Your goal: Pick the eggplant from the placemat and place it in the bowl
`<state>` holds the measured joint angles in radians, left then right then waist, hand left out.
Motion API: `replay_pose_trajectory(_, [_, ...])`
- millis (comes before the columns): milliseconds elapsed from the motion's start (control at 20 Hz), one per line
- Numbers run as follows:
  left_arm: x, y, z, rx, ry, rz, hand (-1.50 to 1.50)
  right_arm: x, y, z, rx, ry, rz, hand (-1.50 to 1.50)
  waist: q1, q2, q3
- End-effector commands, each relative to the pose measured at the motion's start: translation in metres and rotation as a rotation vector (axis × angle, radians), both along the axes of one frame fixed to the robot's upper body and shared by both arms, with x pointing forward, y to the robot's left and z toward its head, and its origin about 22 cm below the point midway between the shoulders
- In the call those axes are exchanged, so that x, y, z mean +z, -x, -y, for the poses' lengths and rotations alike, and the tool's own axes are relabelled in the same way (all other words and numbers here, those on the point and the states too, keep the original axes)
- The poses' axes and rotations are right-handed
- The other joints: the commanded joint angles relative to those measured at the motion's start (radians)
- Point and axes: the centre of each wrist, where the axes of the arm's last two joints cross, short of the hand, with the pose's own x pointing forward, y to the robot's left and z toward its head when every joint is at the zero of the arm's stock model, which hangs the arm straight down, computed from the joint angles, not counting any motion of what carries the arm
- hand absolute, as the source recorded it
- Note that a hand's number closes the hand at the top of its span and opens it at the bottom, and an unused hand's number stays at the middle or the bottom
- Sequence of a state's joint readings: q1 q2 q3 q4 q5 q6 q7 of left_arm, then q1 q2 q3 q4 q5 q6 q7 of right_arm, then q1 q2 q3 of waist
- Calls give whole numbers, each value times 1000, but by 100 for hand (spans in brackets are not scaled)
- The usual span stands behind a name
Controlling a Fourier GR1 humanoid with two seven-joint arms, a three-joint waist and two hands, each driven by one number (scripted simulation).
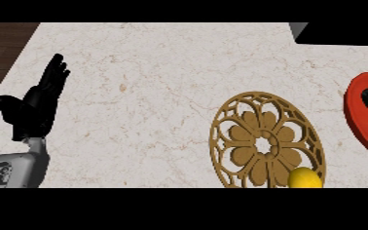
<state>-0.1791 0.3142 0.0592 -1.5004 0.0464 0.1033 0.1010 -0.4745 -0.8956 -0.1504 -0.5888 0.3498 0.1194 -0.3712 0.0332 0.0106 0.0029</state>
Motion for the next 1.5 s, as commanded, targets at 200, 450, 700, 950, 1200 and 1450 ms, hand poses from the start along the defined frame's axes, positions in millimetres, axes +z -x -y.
replay_pose_trajectory(200, [1,4,-5,18,11,-2,0,-4,4,17,-15,-513,335,-150,-23,-10,2])
replay_pose_trajectory(450, [5,5,-17,21,-1,1,0,11,41,56,-79,-735,450,-150,-15,0,3])
replay_pose_trajectory(700, [3,-2,14,15,-10,1,0,31,104,96,-106,-724,380,-150,-26,4,5])
replay_pose_trajectory(950, [-1,9,-13,31,10,7,0,28,140,109,-76,-786,388,-150,-25,2,7])
replay_pose_trajectory(1200, [-5,10,2,40,16,-1,0,30,158,116,-29,-877,368,-150,-44,-5,10])
replay_pose_trajectory(1450, [-4,11,-11,36,7,-13,0,44,160,119,31,-895,421,-150,-46,-6,9])
